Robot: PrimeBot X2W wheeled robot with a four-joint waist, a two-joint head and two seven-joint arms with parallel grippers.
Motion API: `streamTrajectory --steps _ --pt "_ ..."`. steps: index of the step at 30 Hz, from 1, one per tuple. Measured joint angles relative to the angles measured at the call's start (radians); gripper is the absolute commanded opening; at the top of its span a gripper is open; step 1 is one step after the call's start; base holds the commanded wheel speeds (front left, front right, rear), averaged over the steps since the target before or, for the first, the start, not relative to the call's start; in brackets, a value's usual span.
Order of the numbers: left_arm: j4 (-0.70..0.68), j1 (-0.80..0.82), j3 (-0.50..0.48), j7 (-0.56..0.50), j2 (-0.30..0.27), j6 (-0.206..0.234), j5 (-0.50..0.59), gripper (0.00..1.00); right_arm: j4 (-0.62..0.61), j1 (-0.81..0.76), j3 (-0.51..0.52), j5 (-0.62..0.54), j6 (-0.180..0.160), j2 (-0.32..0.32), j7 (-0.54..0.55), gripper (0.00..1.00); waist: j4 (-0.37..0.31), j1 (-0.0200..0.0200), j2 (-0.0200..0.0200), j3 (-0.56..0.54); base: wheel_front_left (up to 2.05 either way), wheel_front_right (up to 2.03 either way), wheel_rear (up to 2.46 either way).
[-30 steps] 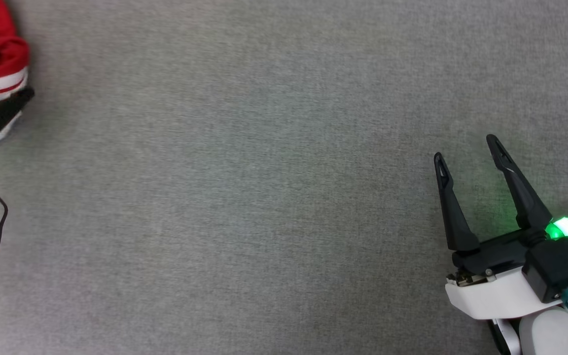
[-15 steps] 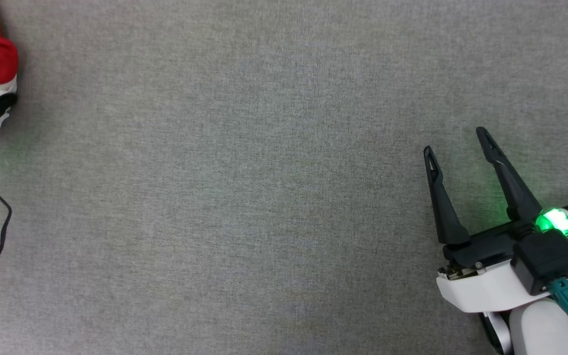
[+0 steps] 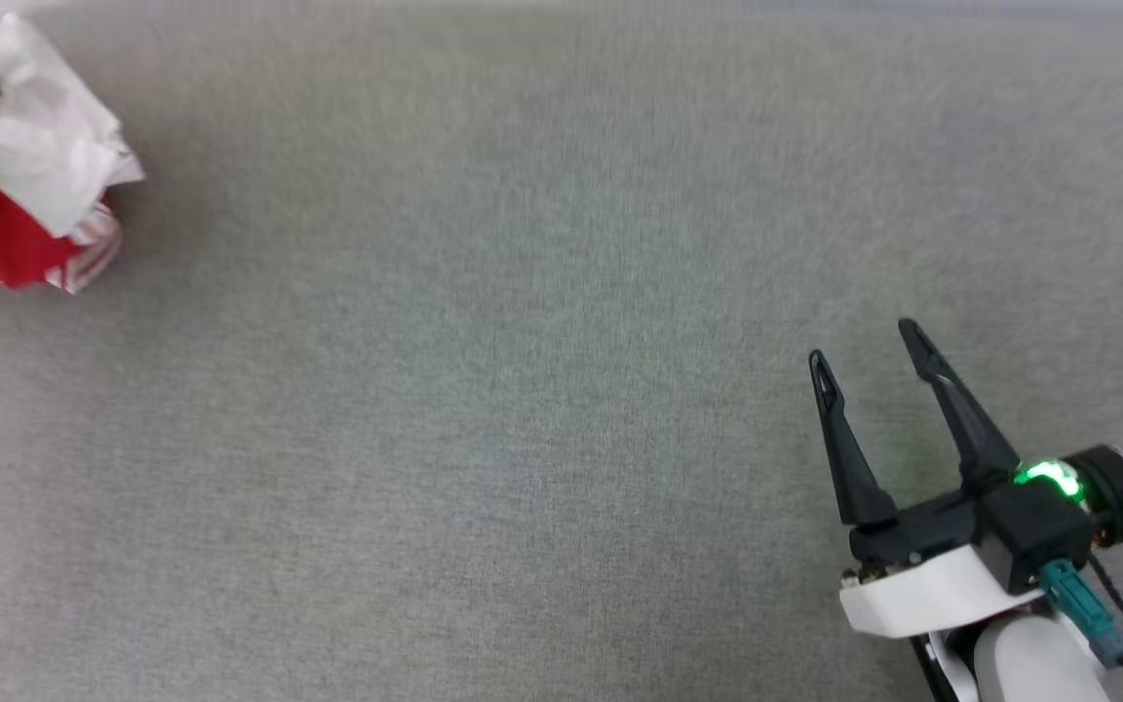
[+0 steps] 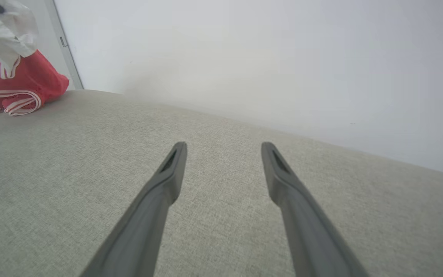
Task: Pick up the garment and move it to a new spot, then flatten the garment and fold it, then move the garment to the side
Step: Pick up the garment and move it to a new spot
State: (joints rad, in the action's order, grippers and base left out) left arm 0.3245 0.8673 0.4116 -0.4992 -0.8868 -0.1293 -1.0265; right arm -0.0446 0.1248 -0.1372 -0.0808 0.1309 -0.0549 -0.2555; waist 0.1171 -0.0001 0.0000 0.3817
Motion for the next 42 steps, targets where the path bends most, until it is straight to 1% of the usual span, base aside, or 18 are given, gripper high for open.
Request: streamTrajectory --steps 4,8,12,15,20,25,29,32,37,38,39,42 --pt "-0.104 -0.032 0.023 0.007 -0.013 0.0 -0.004 0.0 0.027 -0.023 0.011 0.021 0.0 0.002 -0.004 1.0 -0.003 0.0 0.0 -0.077 0.0 0.0 0.0" --pt "-0.198 -0.067 0.031 0.018 -0.01 0.0 -0.017 0.0 0.045 -0.03 0.014 0.047 0.0 0.002 -0.006 1.0 -0.007 -0.0002 0.0 -0.14 0.0 0.0 0.0" --pt "-0.302 -0.114 0.069 0.005 0.02 0.007 -0.024 0.0 0.049 -0.042 0.023 0.067 0.0 0.003 -0.007 1.0 -0.018 -0.0002 0.0 -0.188 0.0 0.0 0.0" --pt "-0.373 -0.143 0.105 0.0 0.049 0.016 -0.014 0.0 0.046 -0.043 0.03 0.078 0.0 0.003 -0.007 1.0 -0.038 -0.0002 0.0 -0.208 0.0 0.0 0.0" --pt "-0.458 -0.187 0.179 0.034 0.168 0.044 0.005 0.0 0.04 -0.045 0.061 0.091 0.0 0.003 -0.007 1.0 -0.082 -0.0002 0.0 -0.227 0.0 0.0 0.0" --pt "-0.466 -0.186 0.259 0.094 0.345 0.076 0.05 0.0 0.03 -0.046 0.09 0.097 0.0 0.003 -0.008 1.0 -0.132 -0.0001 0.0 -0.233 0.0 0.0 0.0" --pt "-0.413 -0.165 0.321 0.155 0.479 0.081 0.101 0.0 0.021 -0.042 0.115 0.108 0.0 0.004 -0.008 1.0 -0.177 -0.0001 0.0 -0.226 0.0 0.0 0.0" --pt "-0.361 -0.153 0.369 0.189 0.583 0.078 0.118 0.0 0.014 -0.041 0.152 0.121 0.0 0.004 -0.008 1.0 -0.212 -0.0001 0.0 -0.217 0.0 0.0 0.0" --pt "-0.248 -0.151 0.459 0.243 0.712 0.059 0.151 0.0 0.015 -0.033 0.208 0.151 0.0 0.003 -0.008 1.0 -0.258 0.0 0.0 -0.195 0.0 0.0 0.0" --pt "-0.223 -0.153 0.469 0.263 0.732 0.057 0.161 0.61 0.015 -0.028 0.208 0.152 0.0 0.003 -0.008 1.0 -0.265 0.0 0.0 -0.19 0.0 0.0 0.0" --pt "-0.2 -0.158 0.482 0.272 0.747 0.052 0.162 1.0 0.016 -0.025 0.206 0.152 0.0 0.003 -0.008 1.0 -0.272 0.0 0.0 -0.187 0.0 0.0 0.0" --pt "-0.144 -0.188 0.52 0.307 0.759 0.035 0.176 1.0 0.014 -0.025 0.206 0.156 0.0 0.003 -0.008 1.0 -0.283 0.0 0.0 -0.176 0.0 0.0 0.0"
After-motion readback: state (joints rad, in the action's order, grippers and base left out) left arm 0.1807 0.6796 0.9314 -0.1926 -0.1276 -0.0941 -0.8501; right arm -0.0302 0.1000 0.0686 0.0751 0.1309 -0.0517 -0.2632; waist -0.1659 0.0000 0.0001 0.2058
